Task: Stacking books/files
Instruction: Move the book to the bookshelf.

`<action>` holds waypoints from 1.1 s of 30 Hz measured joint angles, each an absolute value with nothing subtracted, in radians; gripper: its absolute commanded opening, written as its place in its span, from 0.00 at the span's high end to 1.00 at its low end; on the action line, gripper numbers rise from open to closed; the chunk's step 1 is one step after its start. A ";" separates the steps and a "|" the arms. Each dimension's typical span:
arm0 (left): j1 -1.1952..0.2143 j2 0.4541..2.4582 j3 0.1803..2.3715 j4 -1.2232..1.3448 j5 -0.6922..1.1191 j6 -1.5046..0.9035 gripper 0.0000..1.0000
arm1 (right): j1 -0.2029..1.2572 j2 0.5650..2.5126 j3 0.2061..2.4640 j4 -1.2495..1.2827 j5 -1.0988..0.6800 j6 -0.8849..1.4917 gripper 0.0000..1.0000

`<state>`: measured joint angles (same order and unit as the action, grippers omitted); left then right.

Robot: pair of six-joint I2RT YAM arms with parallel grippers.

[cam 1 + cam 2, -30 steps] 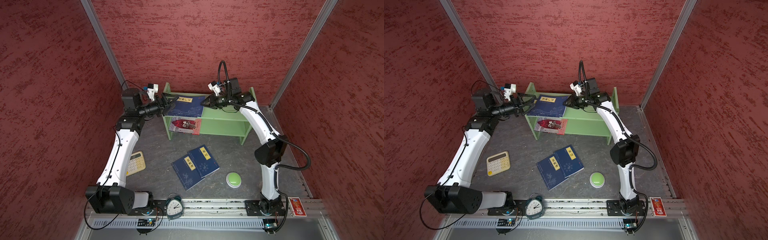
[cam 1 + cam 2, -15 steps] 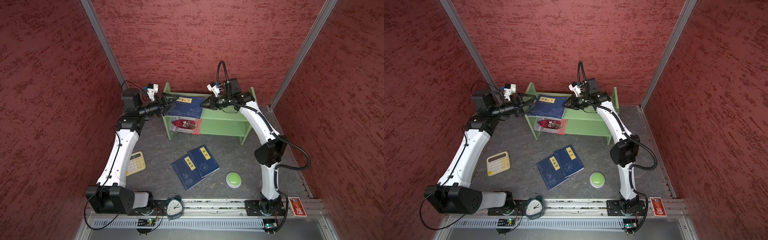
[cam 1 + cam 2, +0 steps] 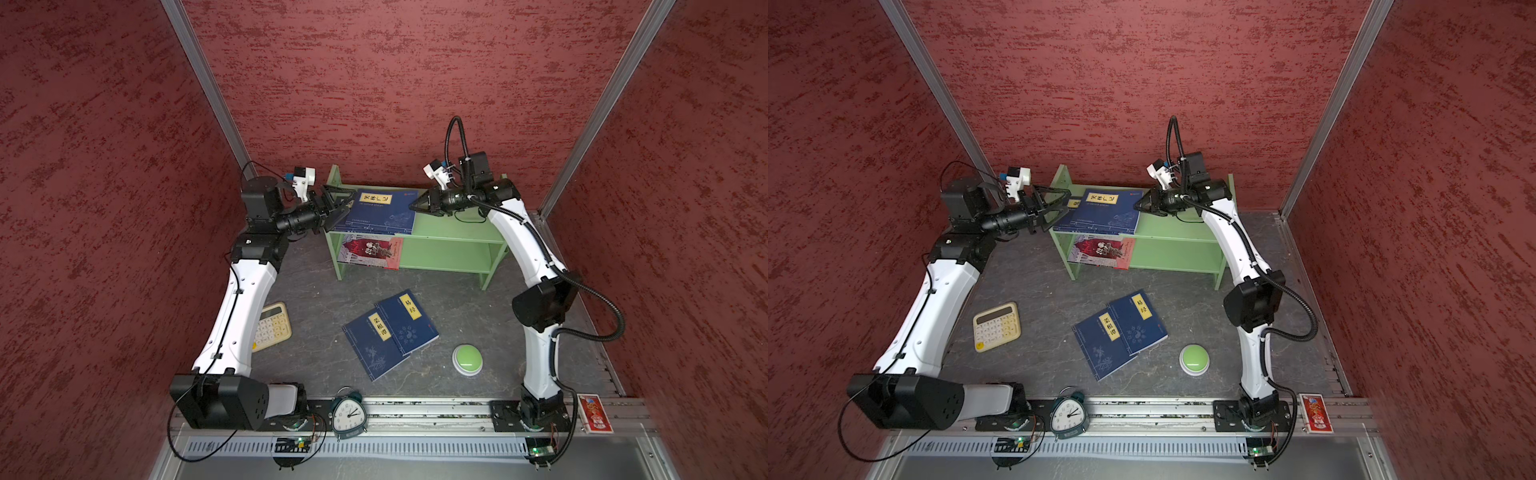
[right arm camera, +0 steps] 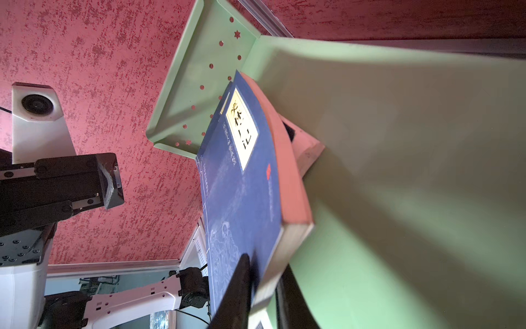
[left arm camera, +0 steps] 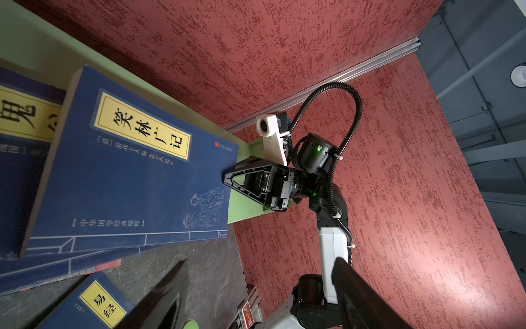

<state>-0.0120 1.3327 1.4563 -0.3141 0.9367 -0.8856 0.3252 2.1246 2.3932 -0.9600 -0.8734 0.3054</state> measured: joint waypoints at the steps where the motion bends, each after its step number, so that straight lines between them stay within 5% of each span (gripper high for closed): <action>1: -0.011 1.333 1.456 -0.314 0.936 -0.886 0.20 | 0.324 2.131 2.406 -0.968 -0.875 0.303 0.79; 19: -0.105 1.452 1.617 -0.362 0.849 -0.757 0.21 | 0.322 2.210 2.495 -1.020 -0.773 0.342 0.43; 33: -0.116 1.485 1.669 -0.385 0.808 -0.706 0.20 | 0.358 2.131 2.433 -0.966 -0.553 0.433 0.45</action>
<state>-0.1158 1.4849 1.6688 -0.3847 0.8078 -0.7055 0.3580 2.1307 2.4332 -0.9661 -0.5529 0.4332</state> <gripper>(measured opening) 0.797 0.558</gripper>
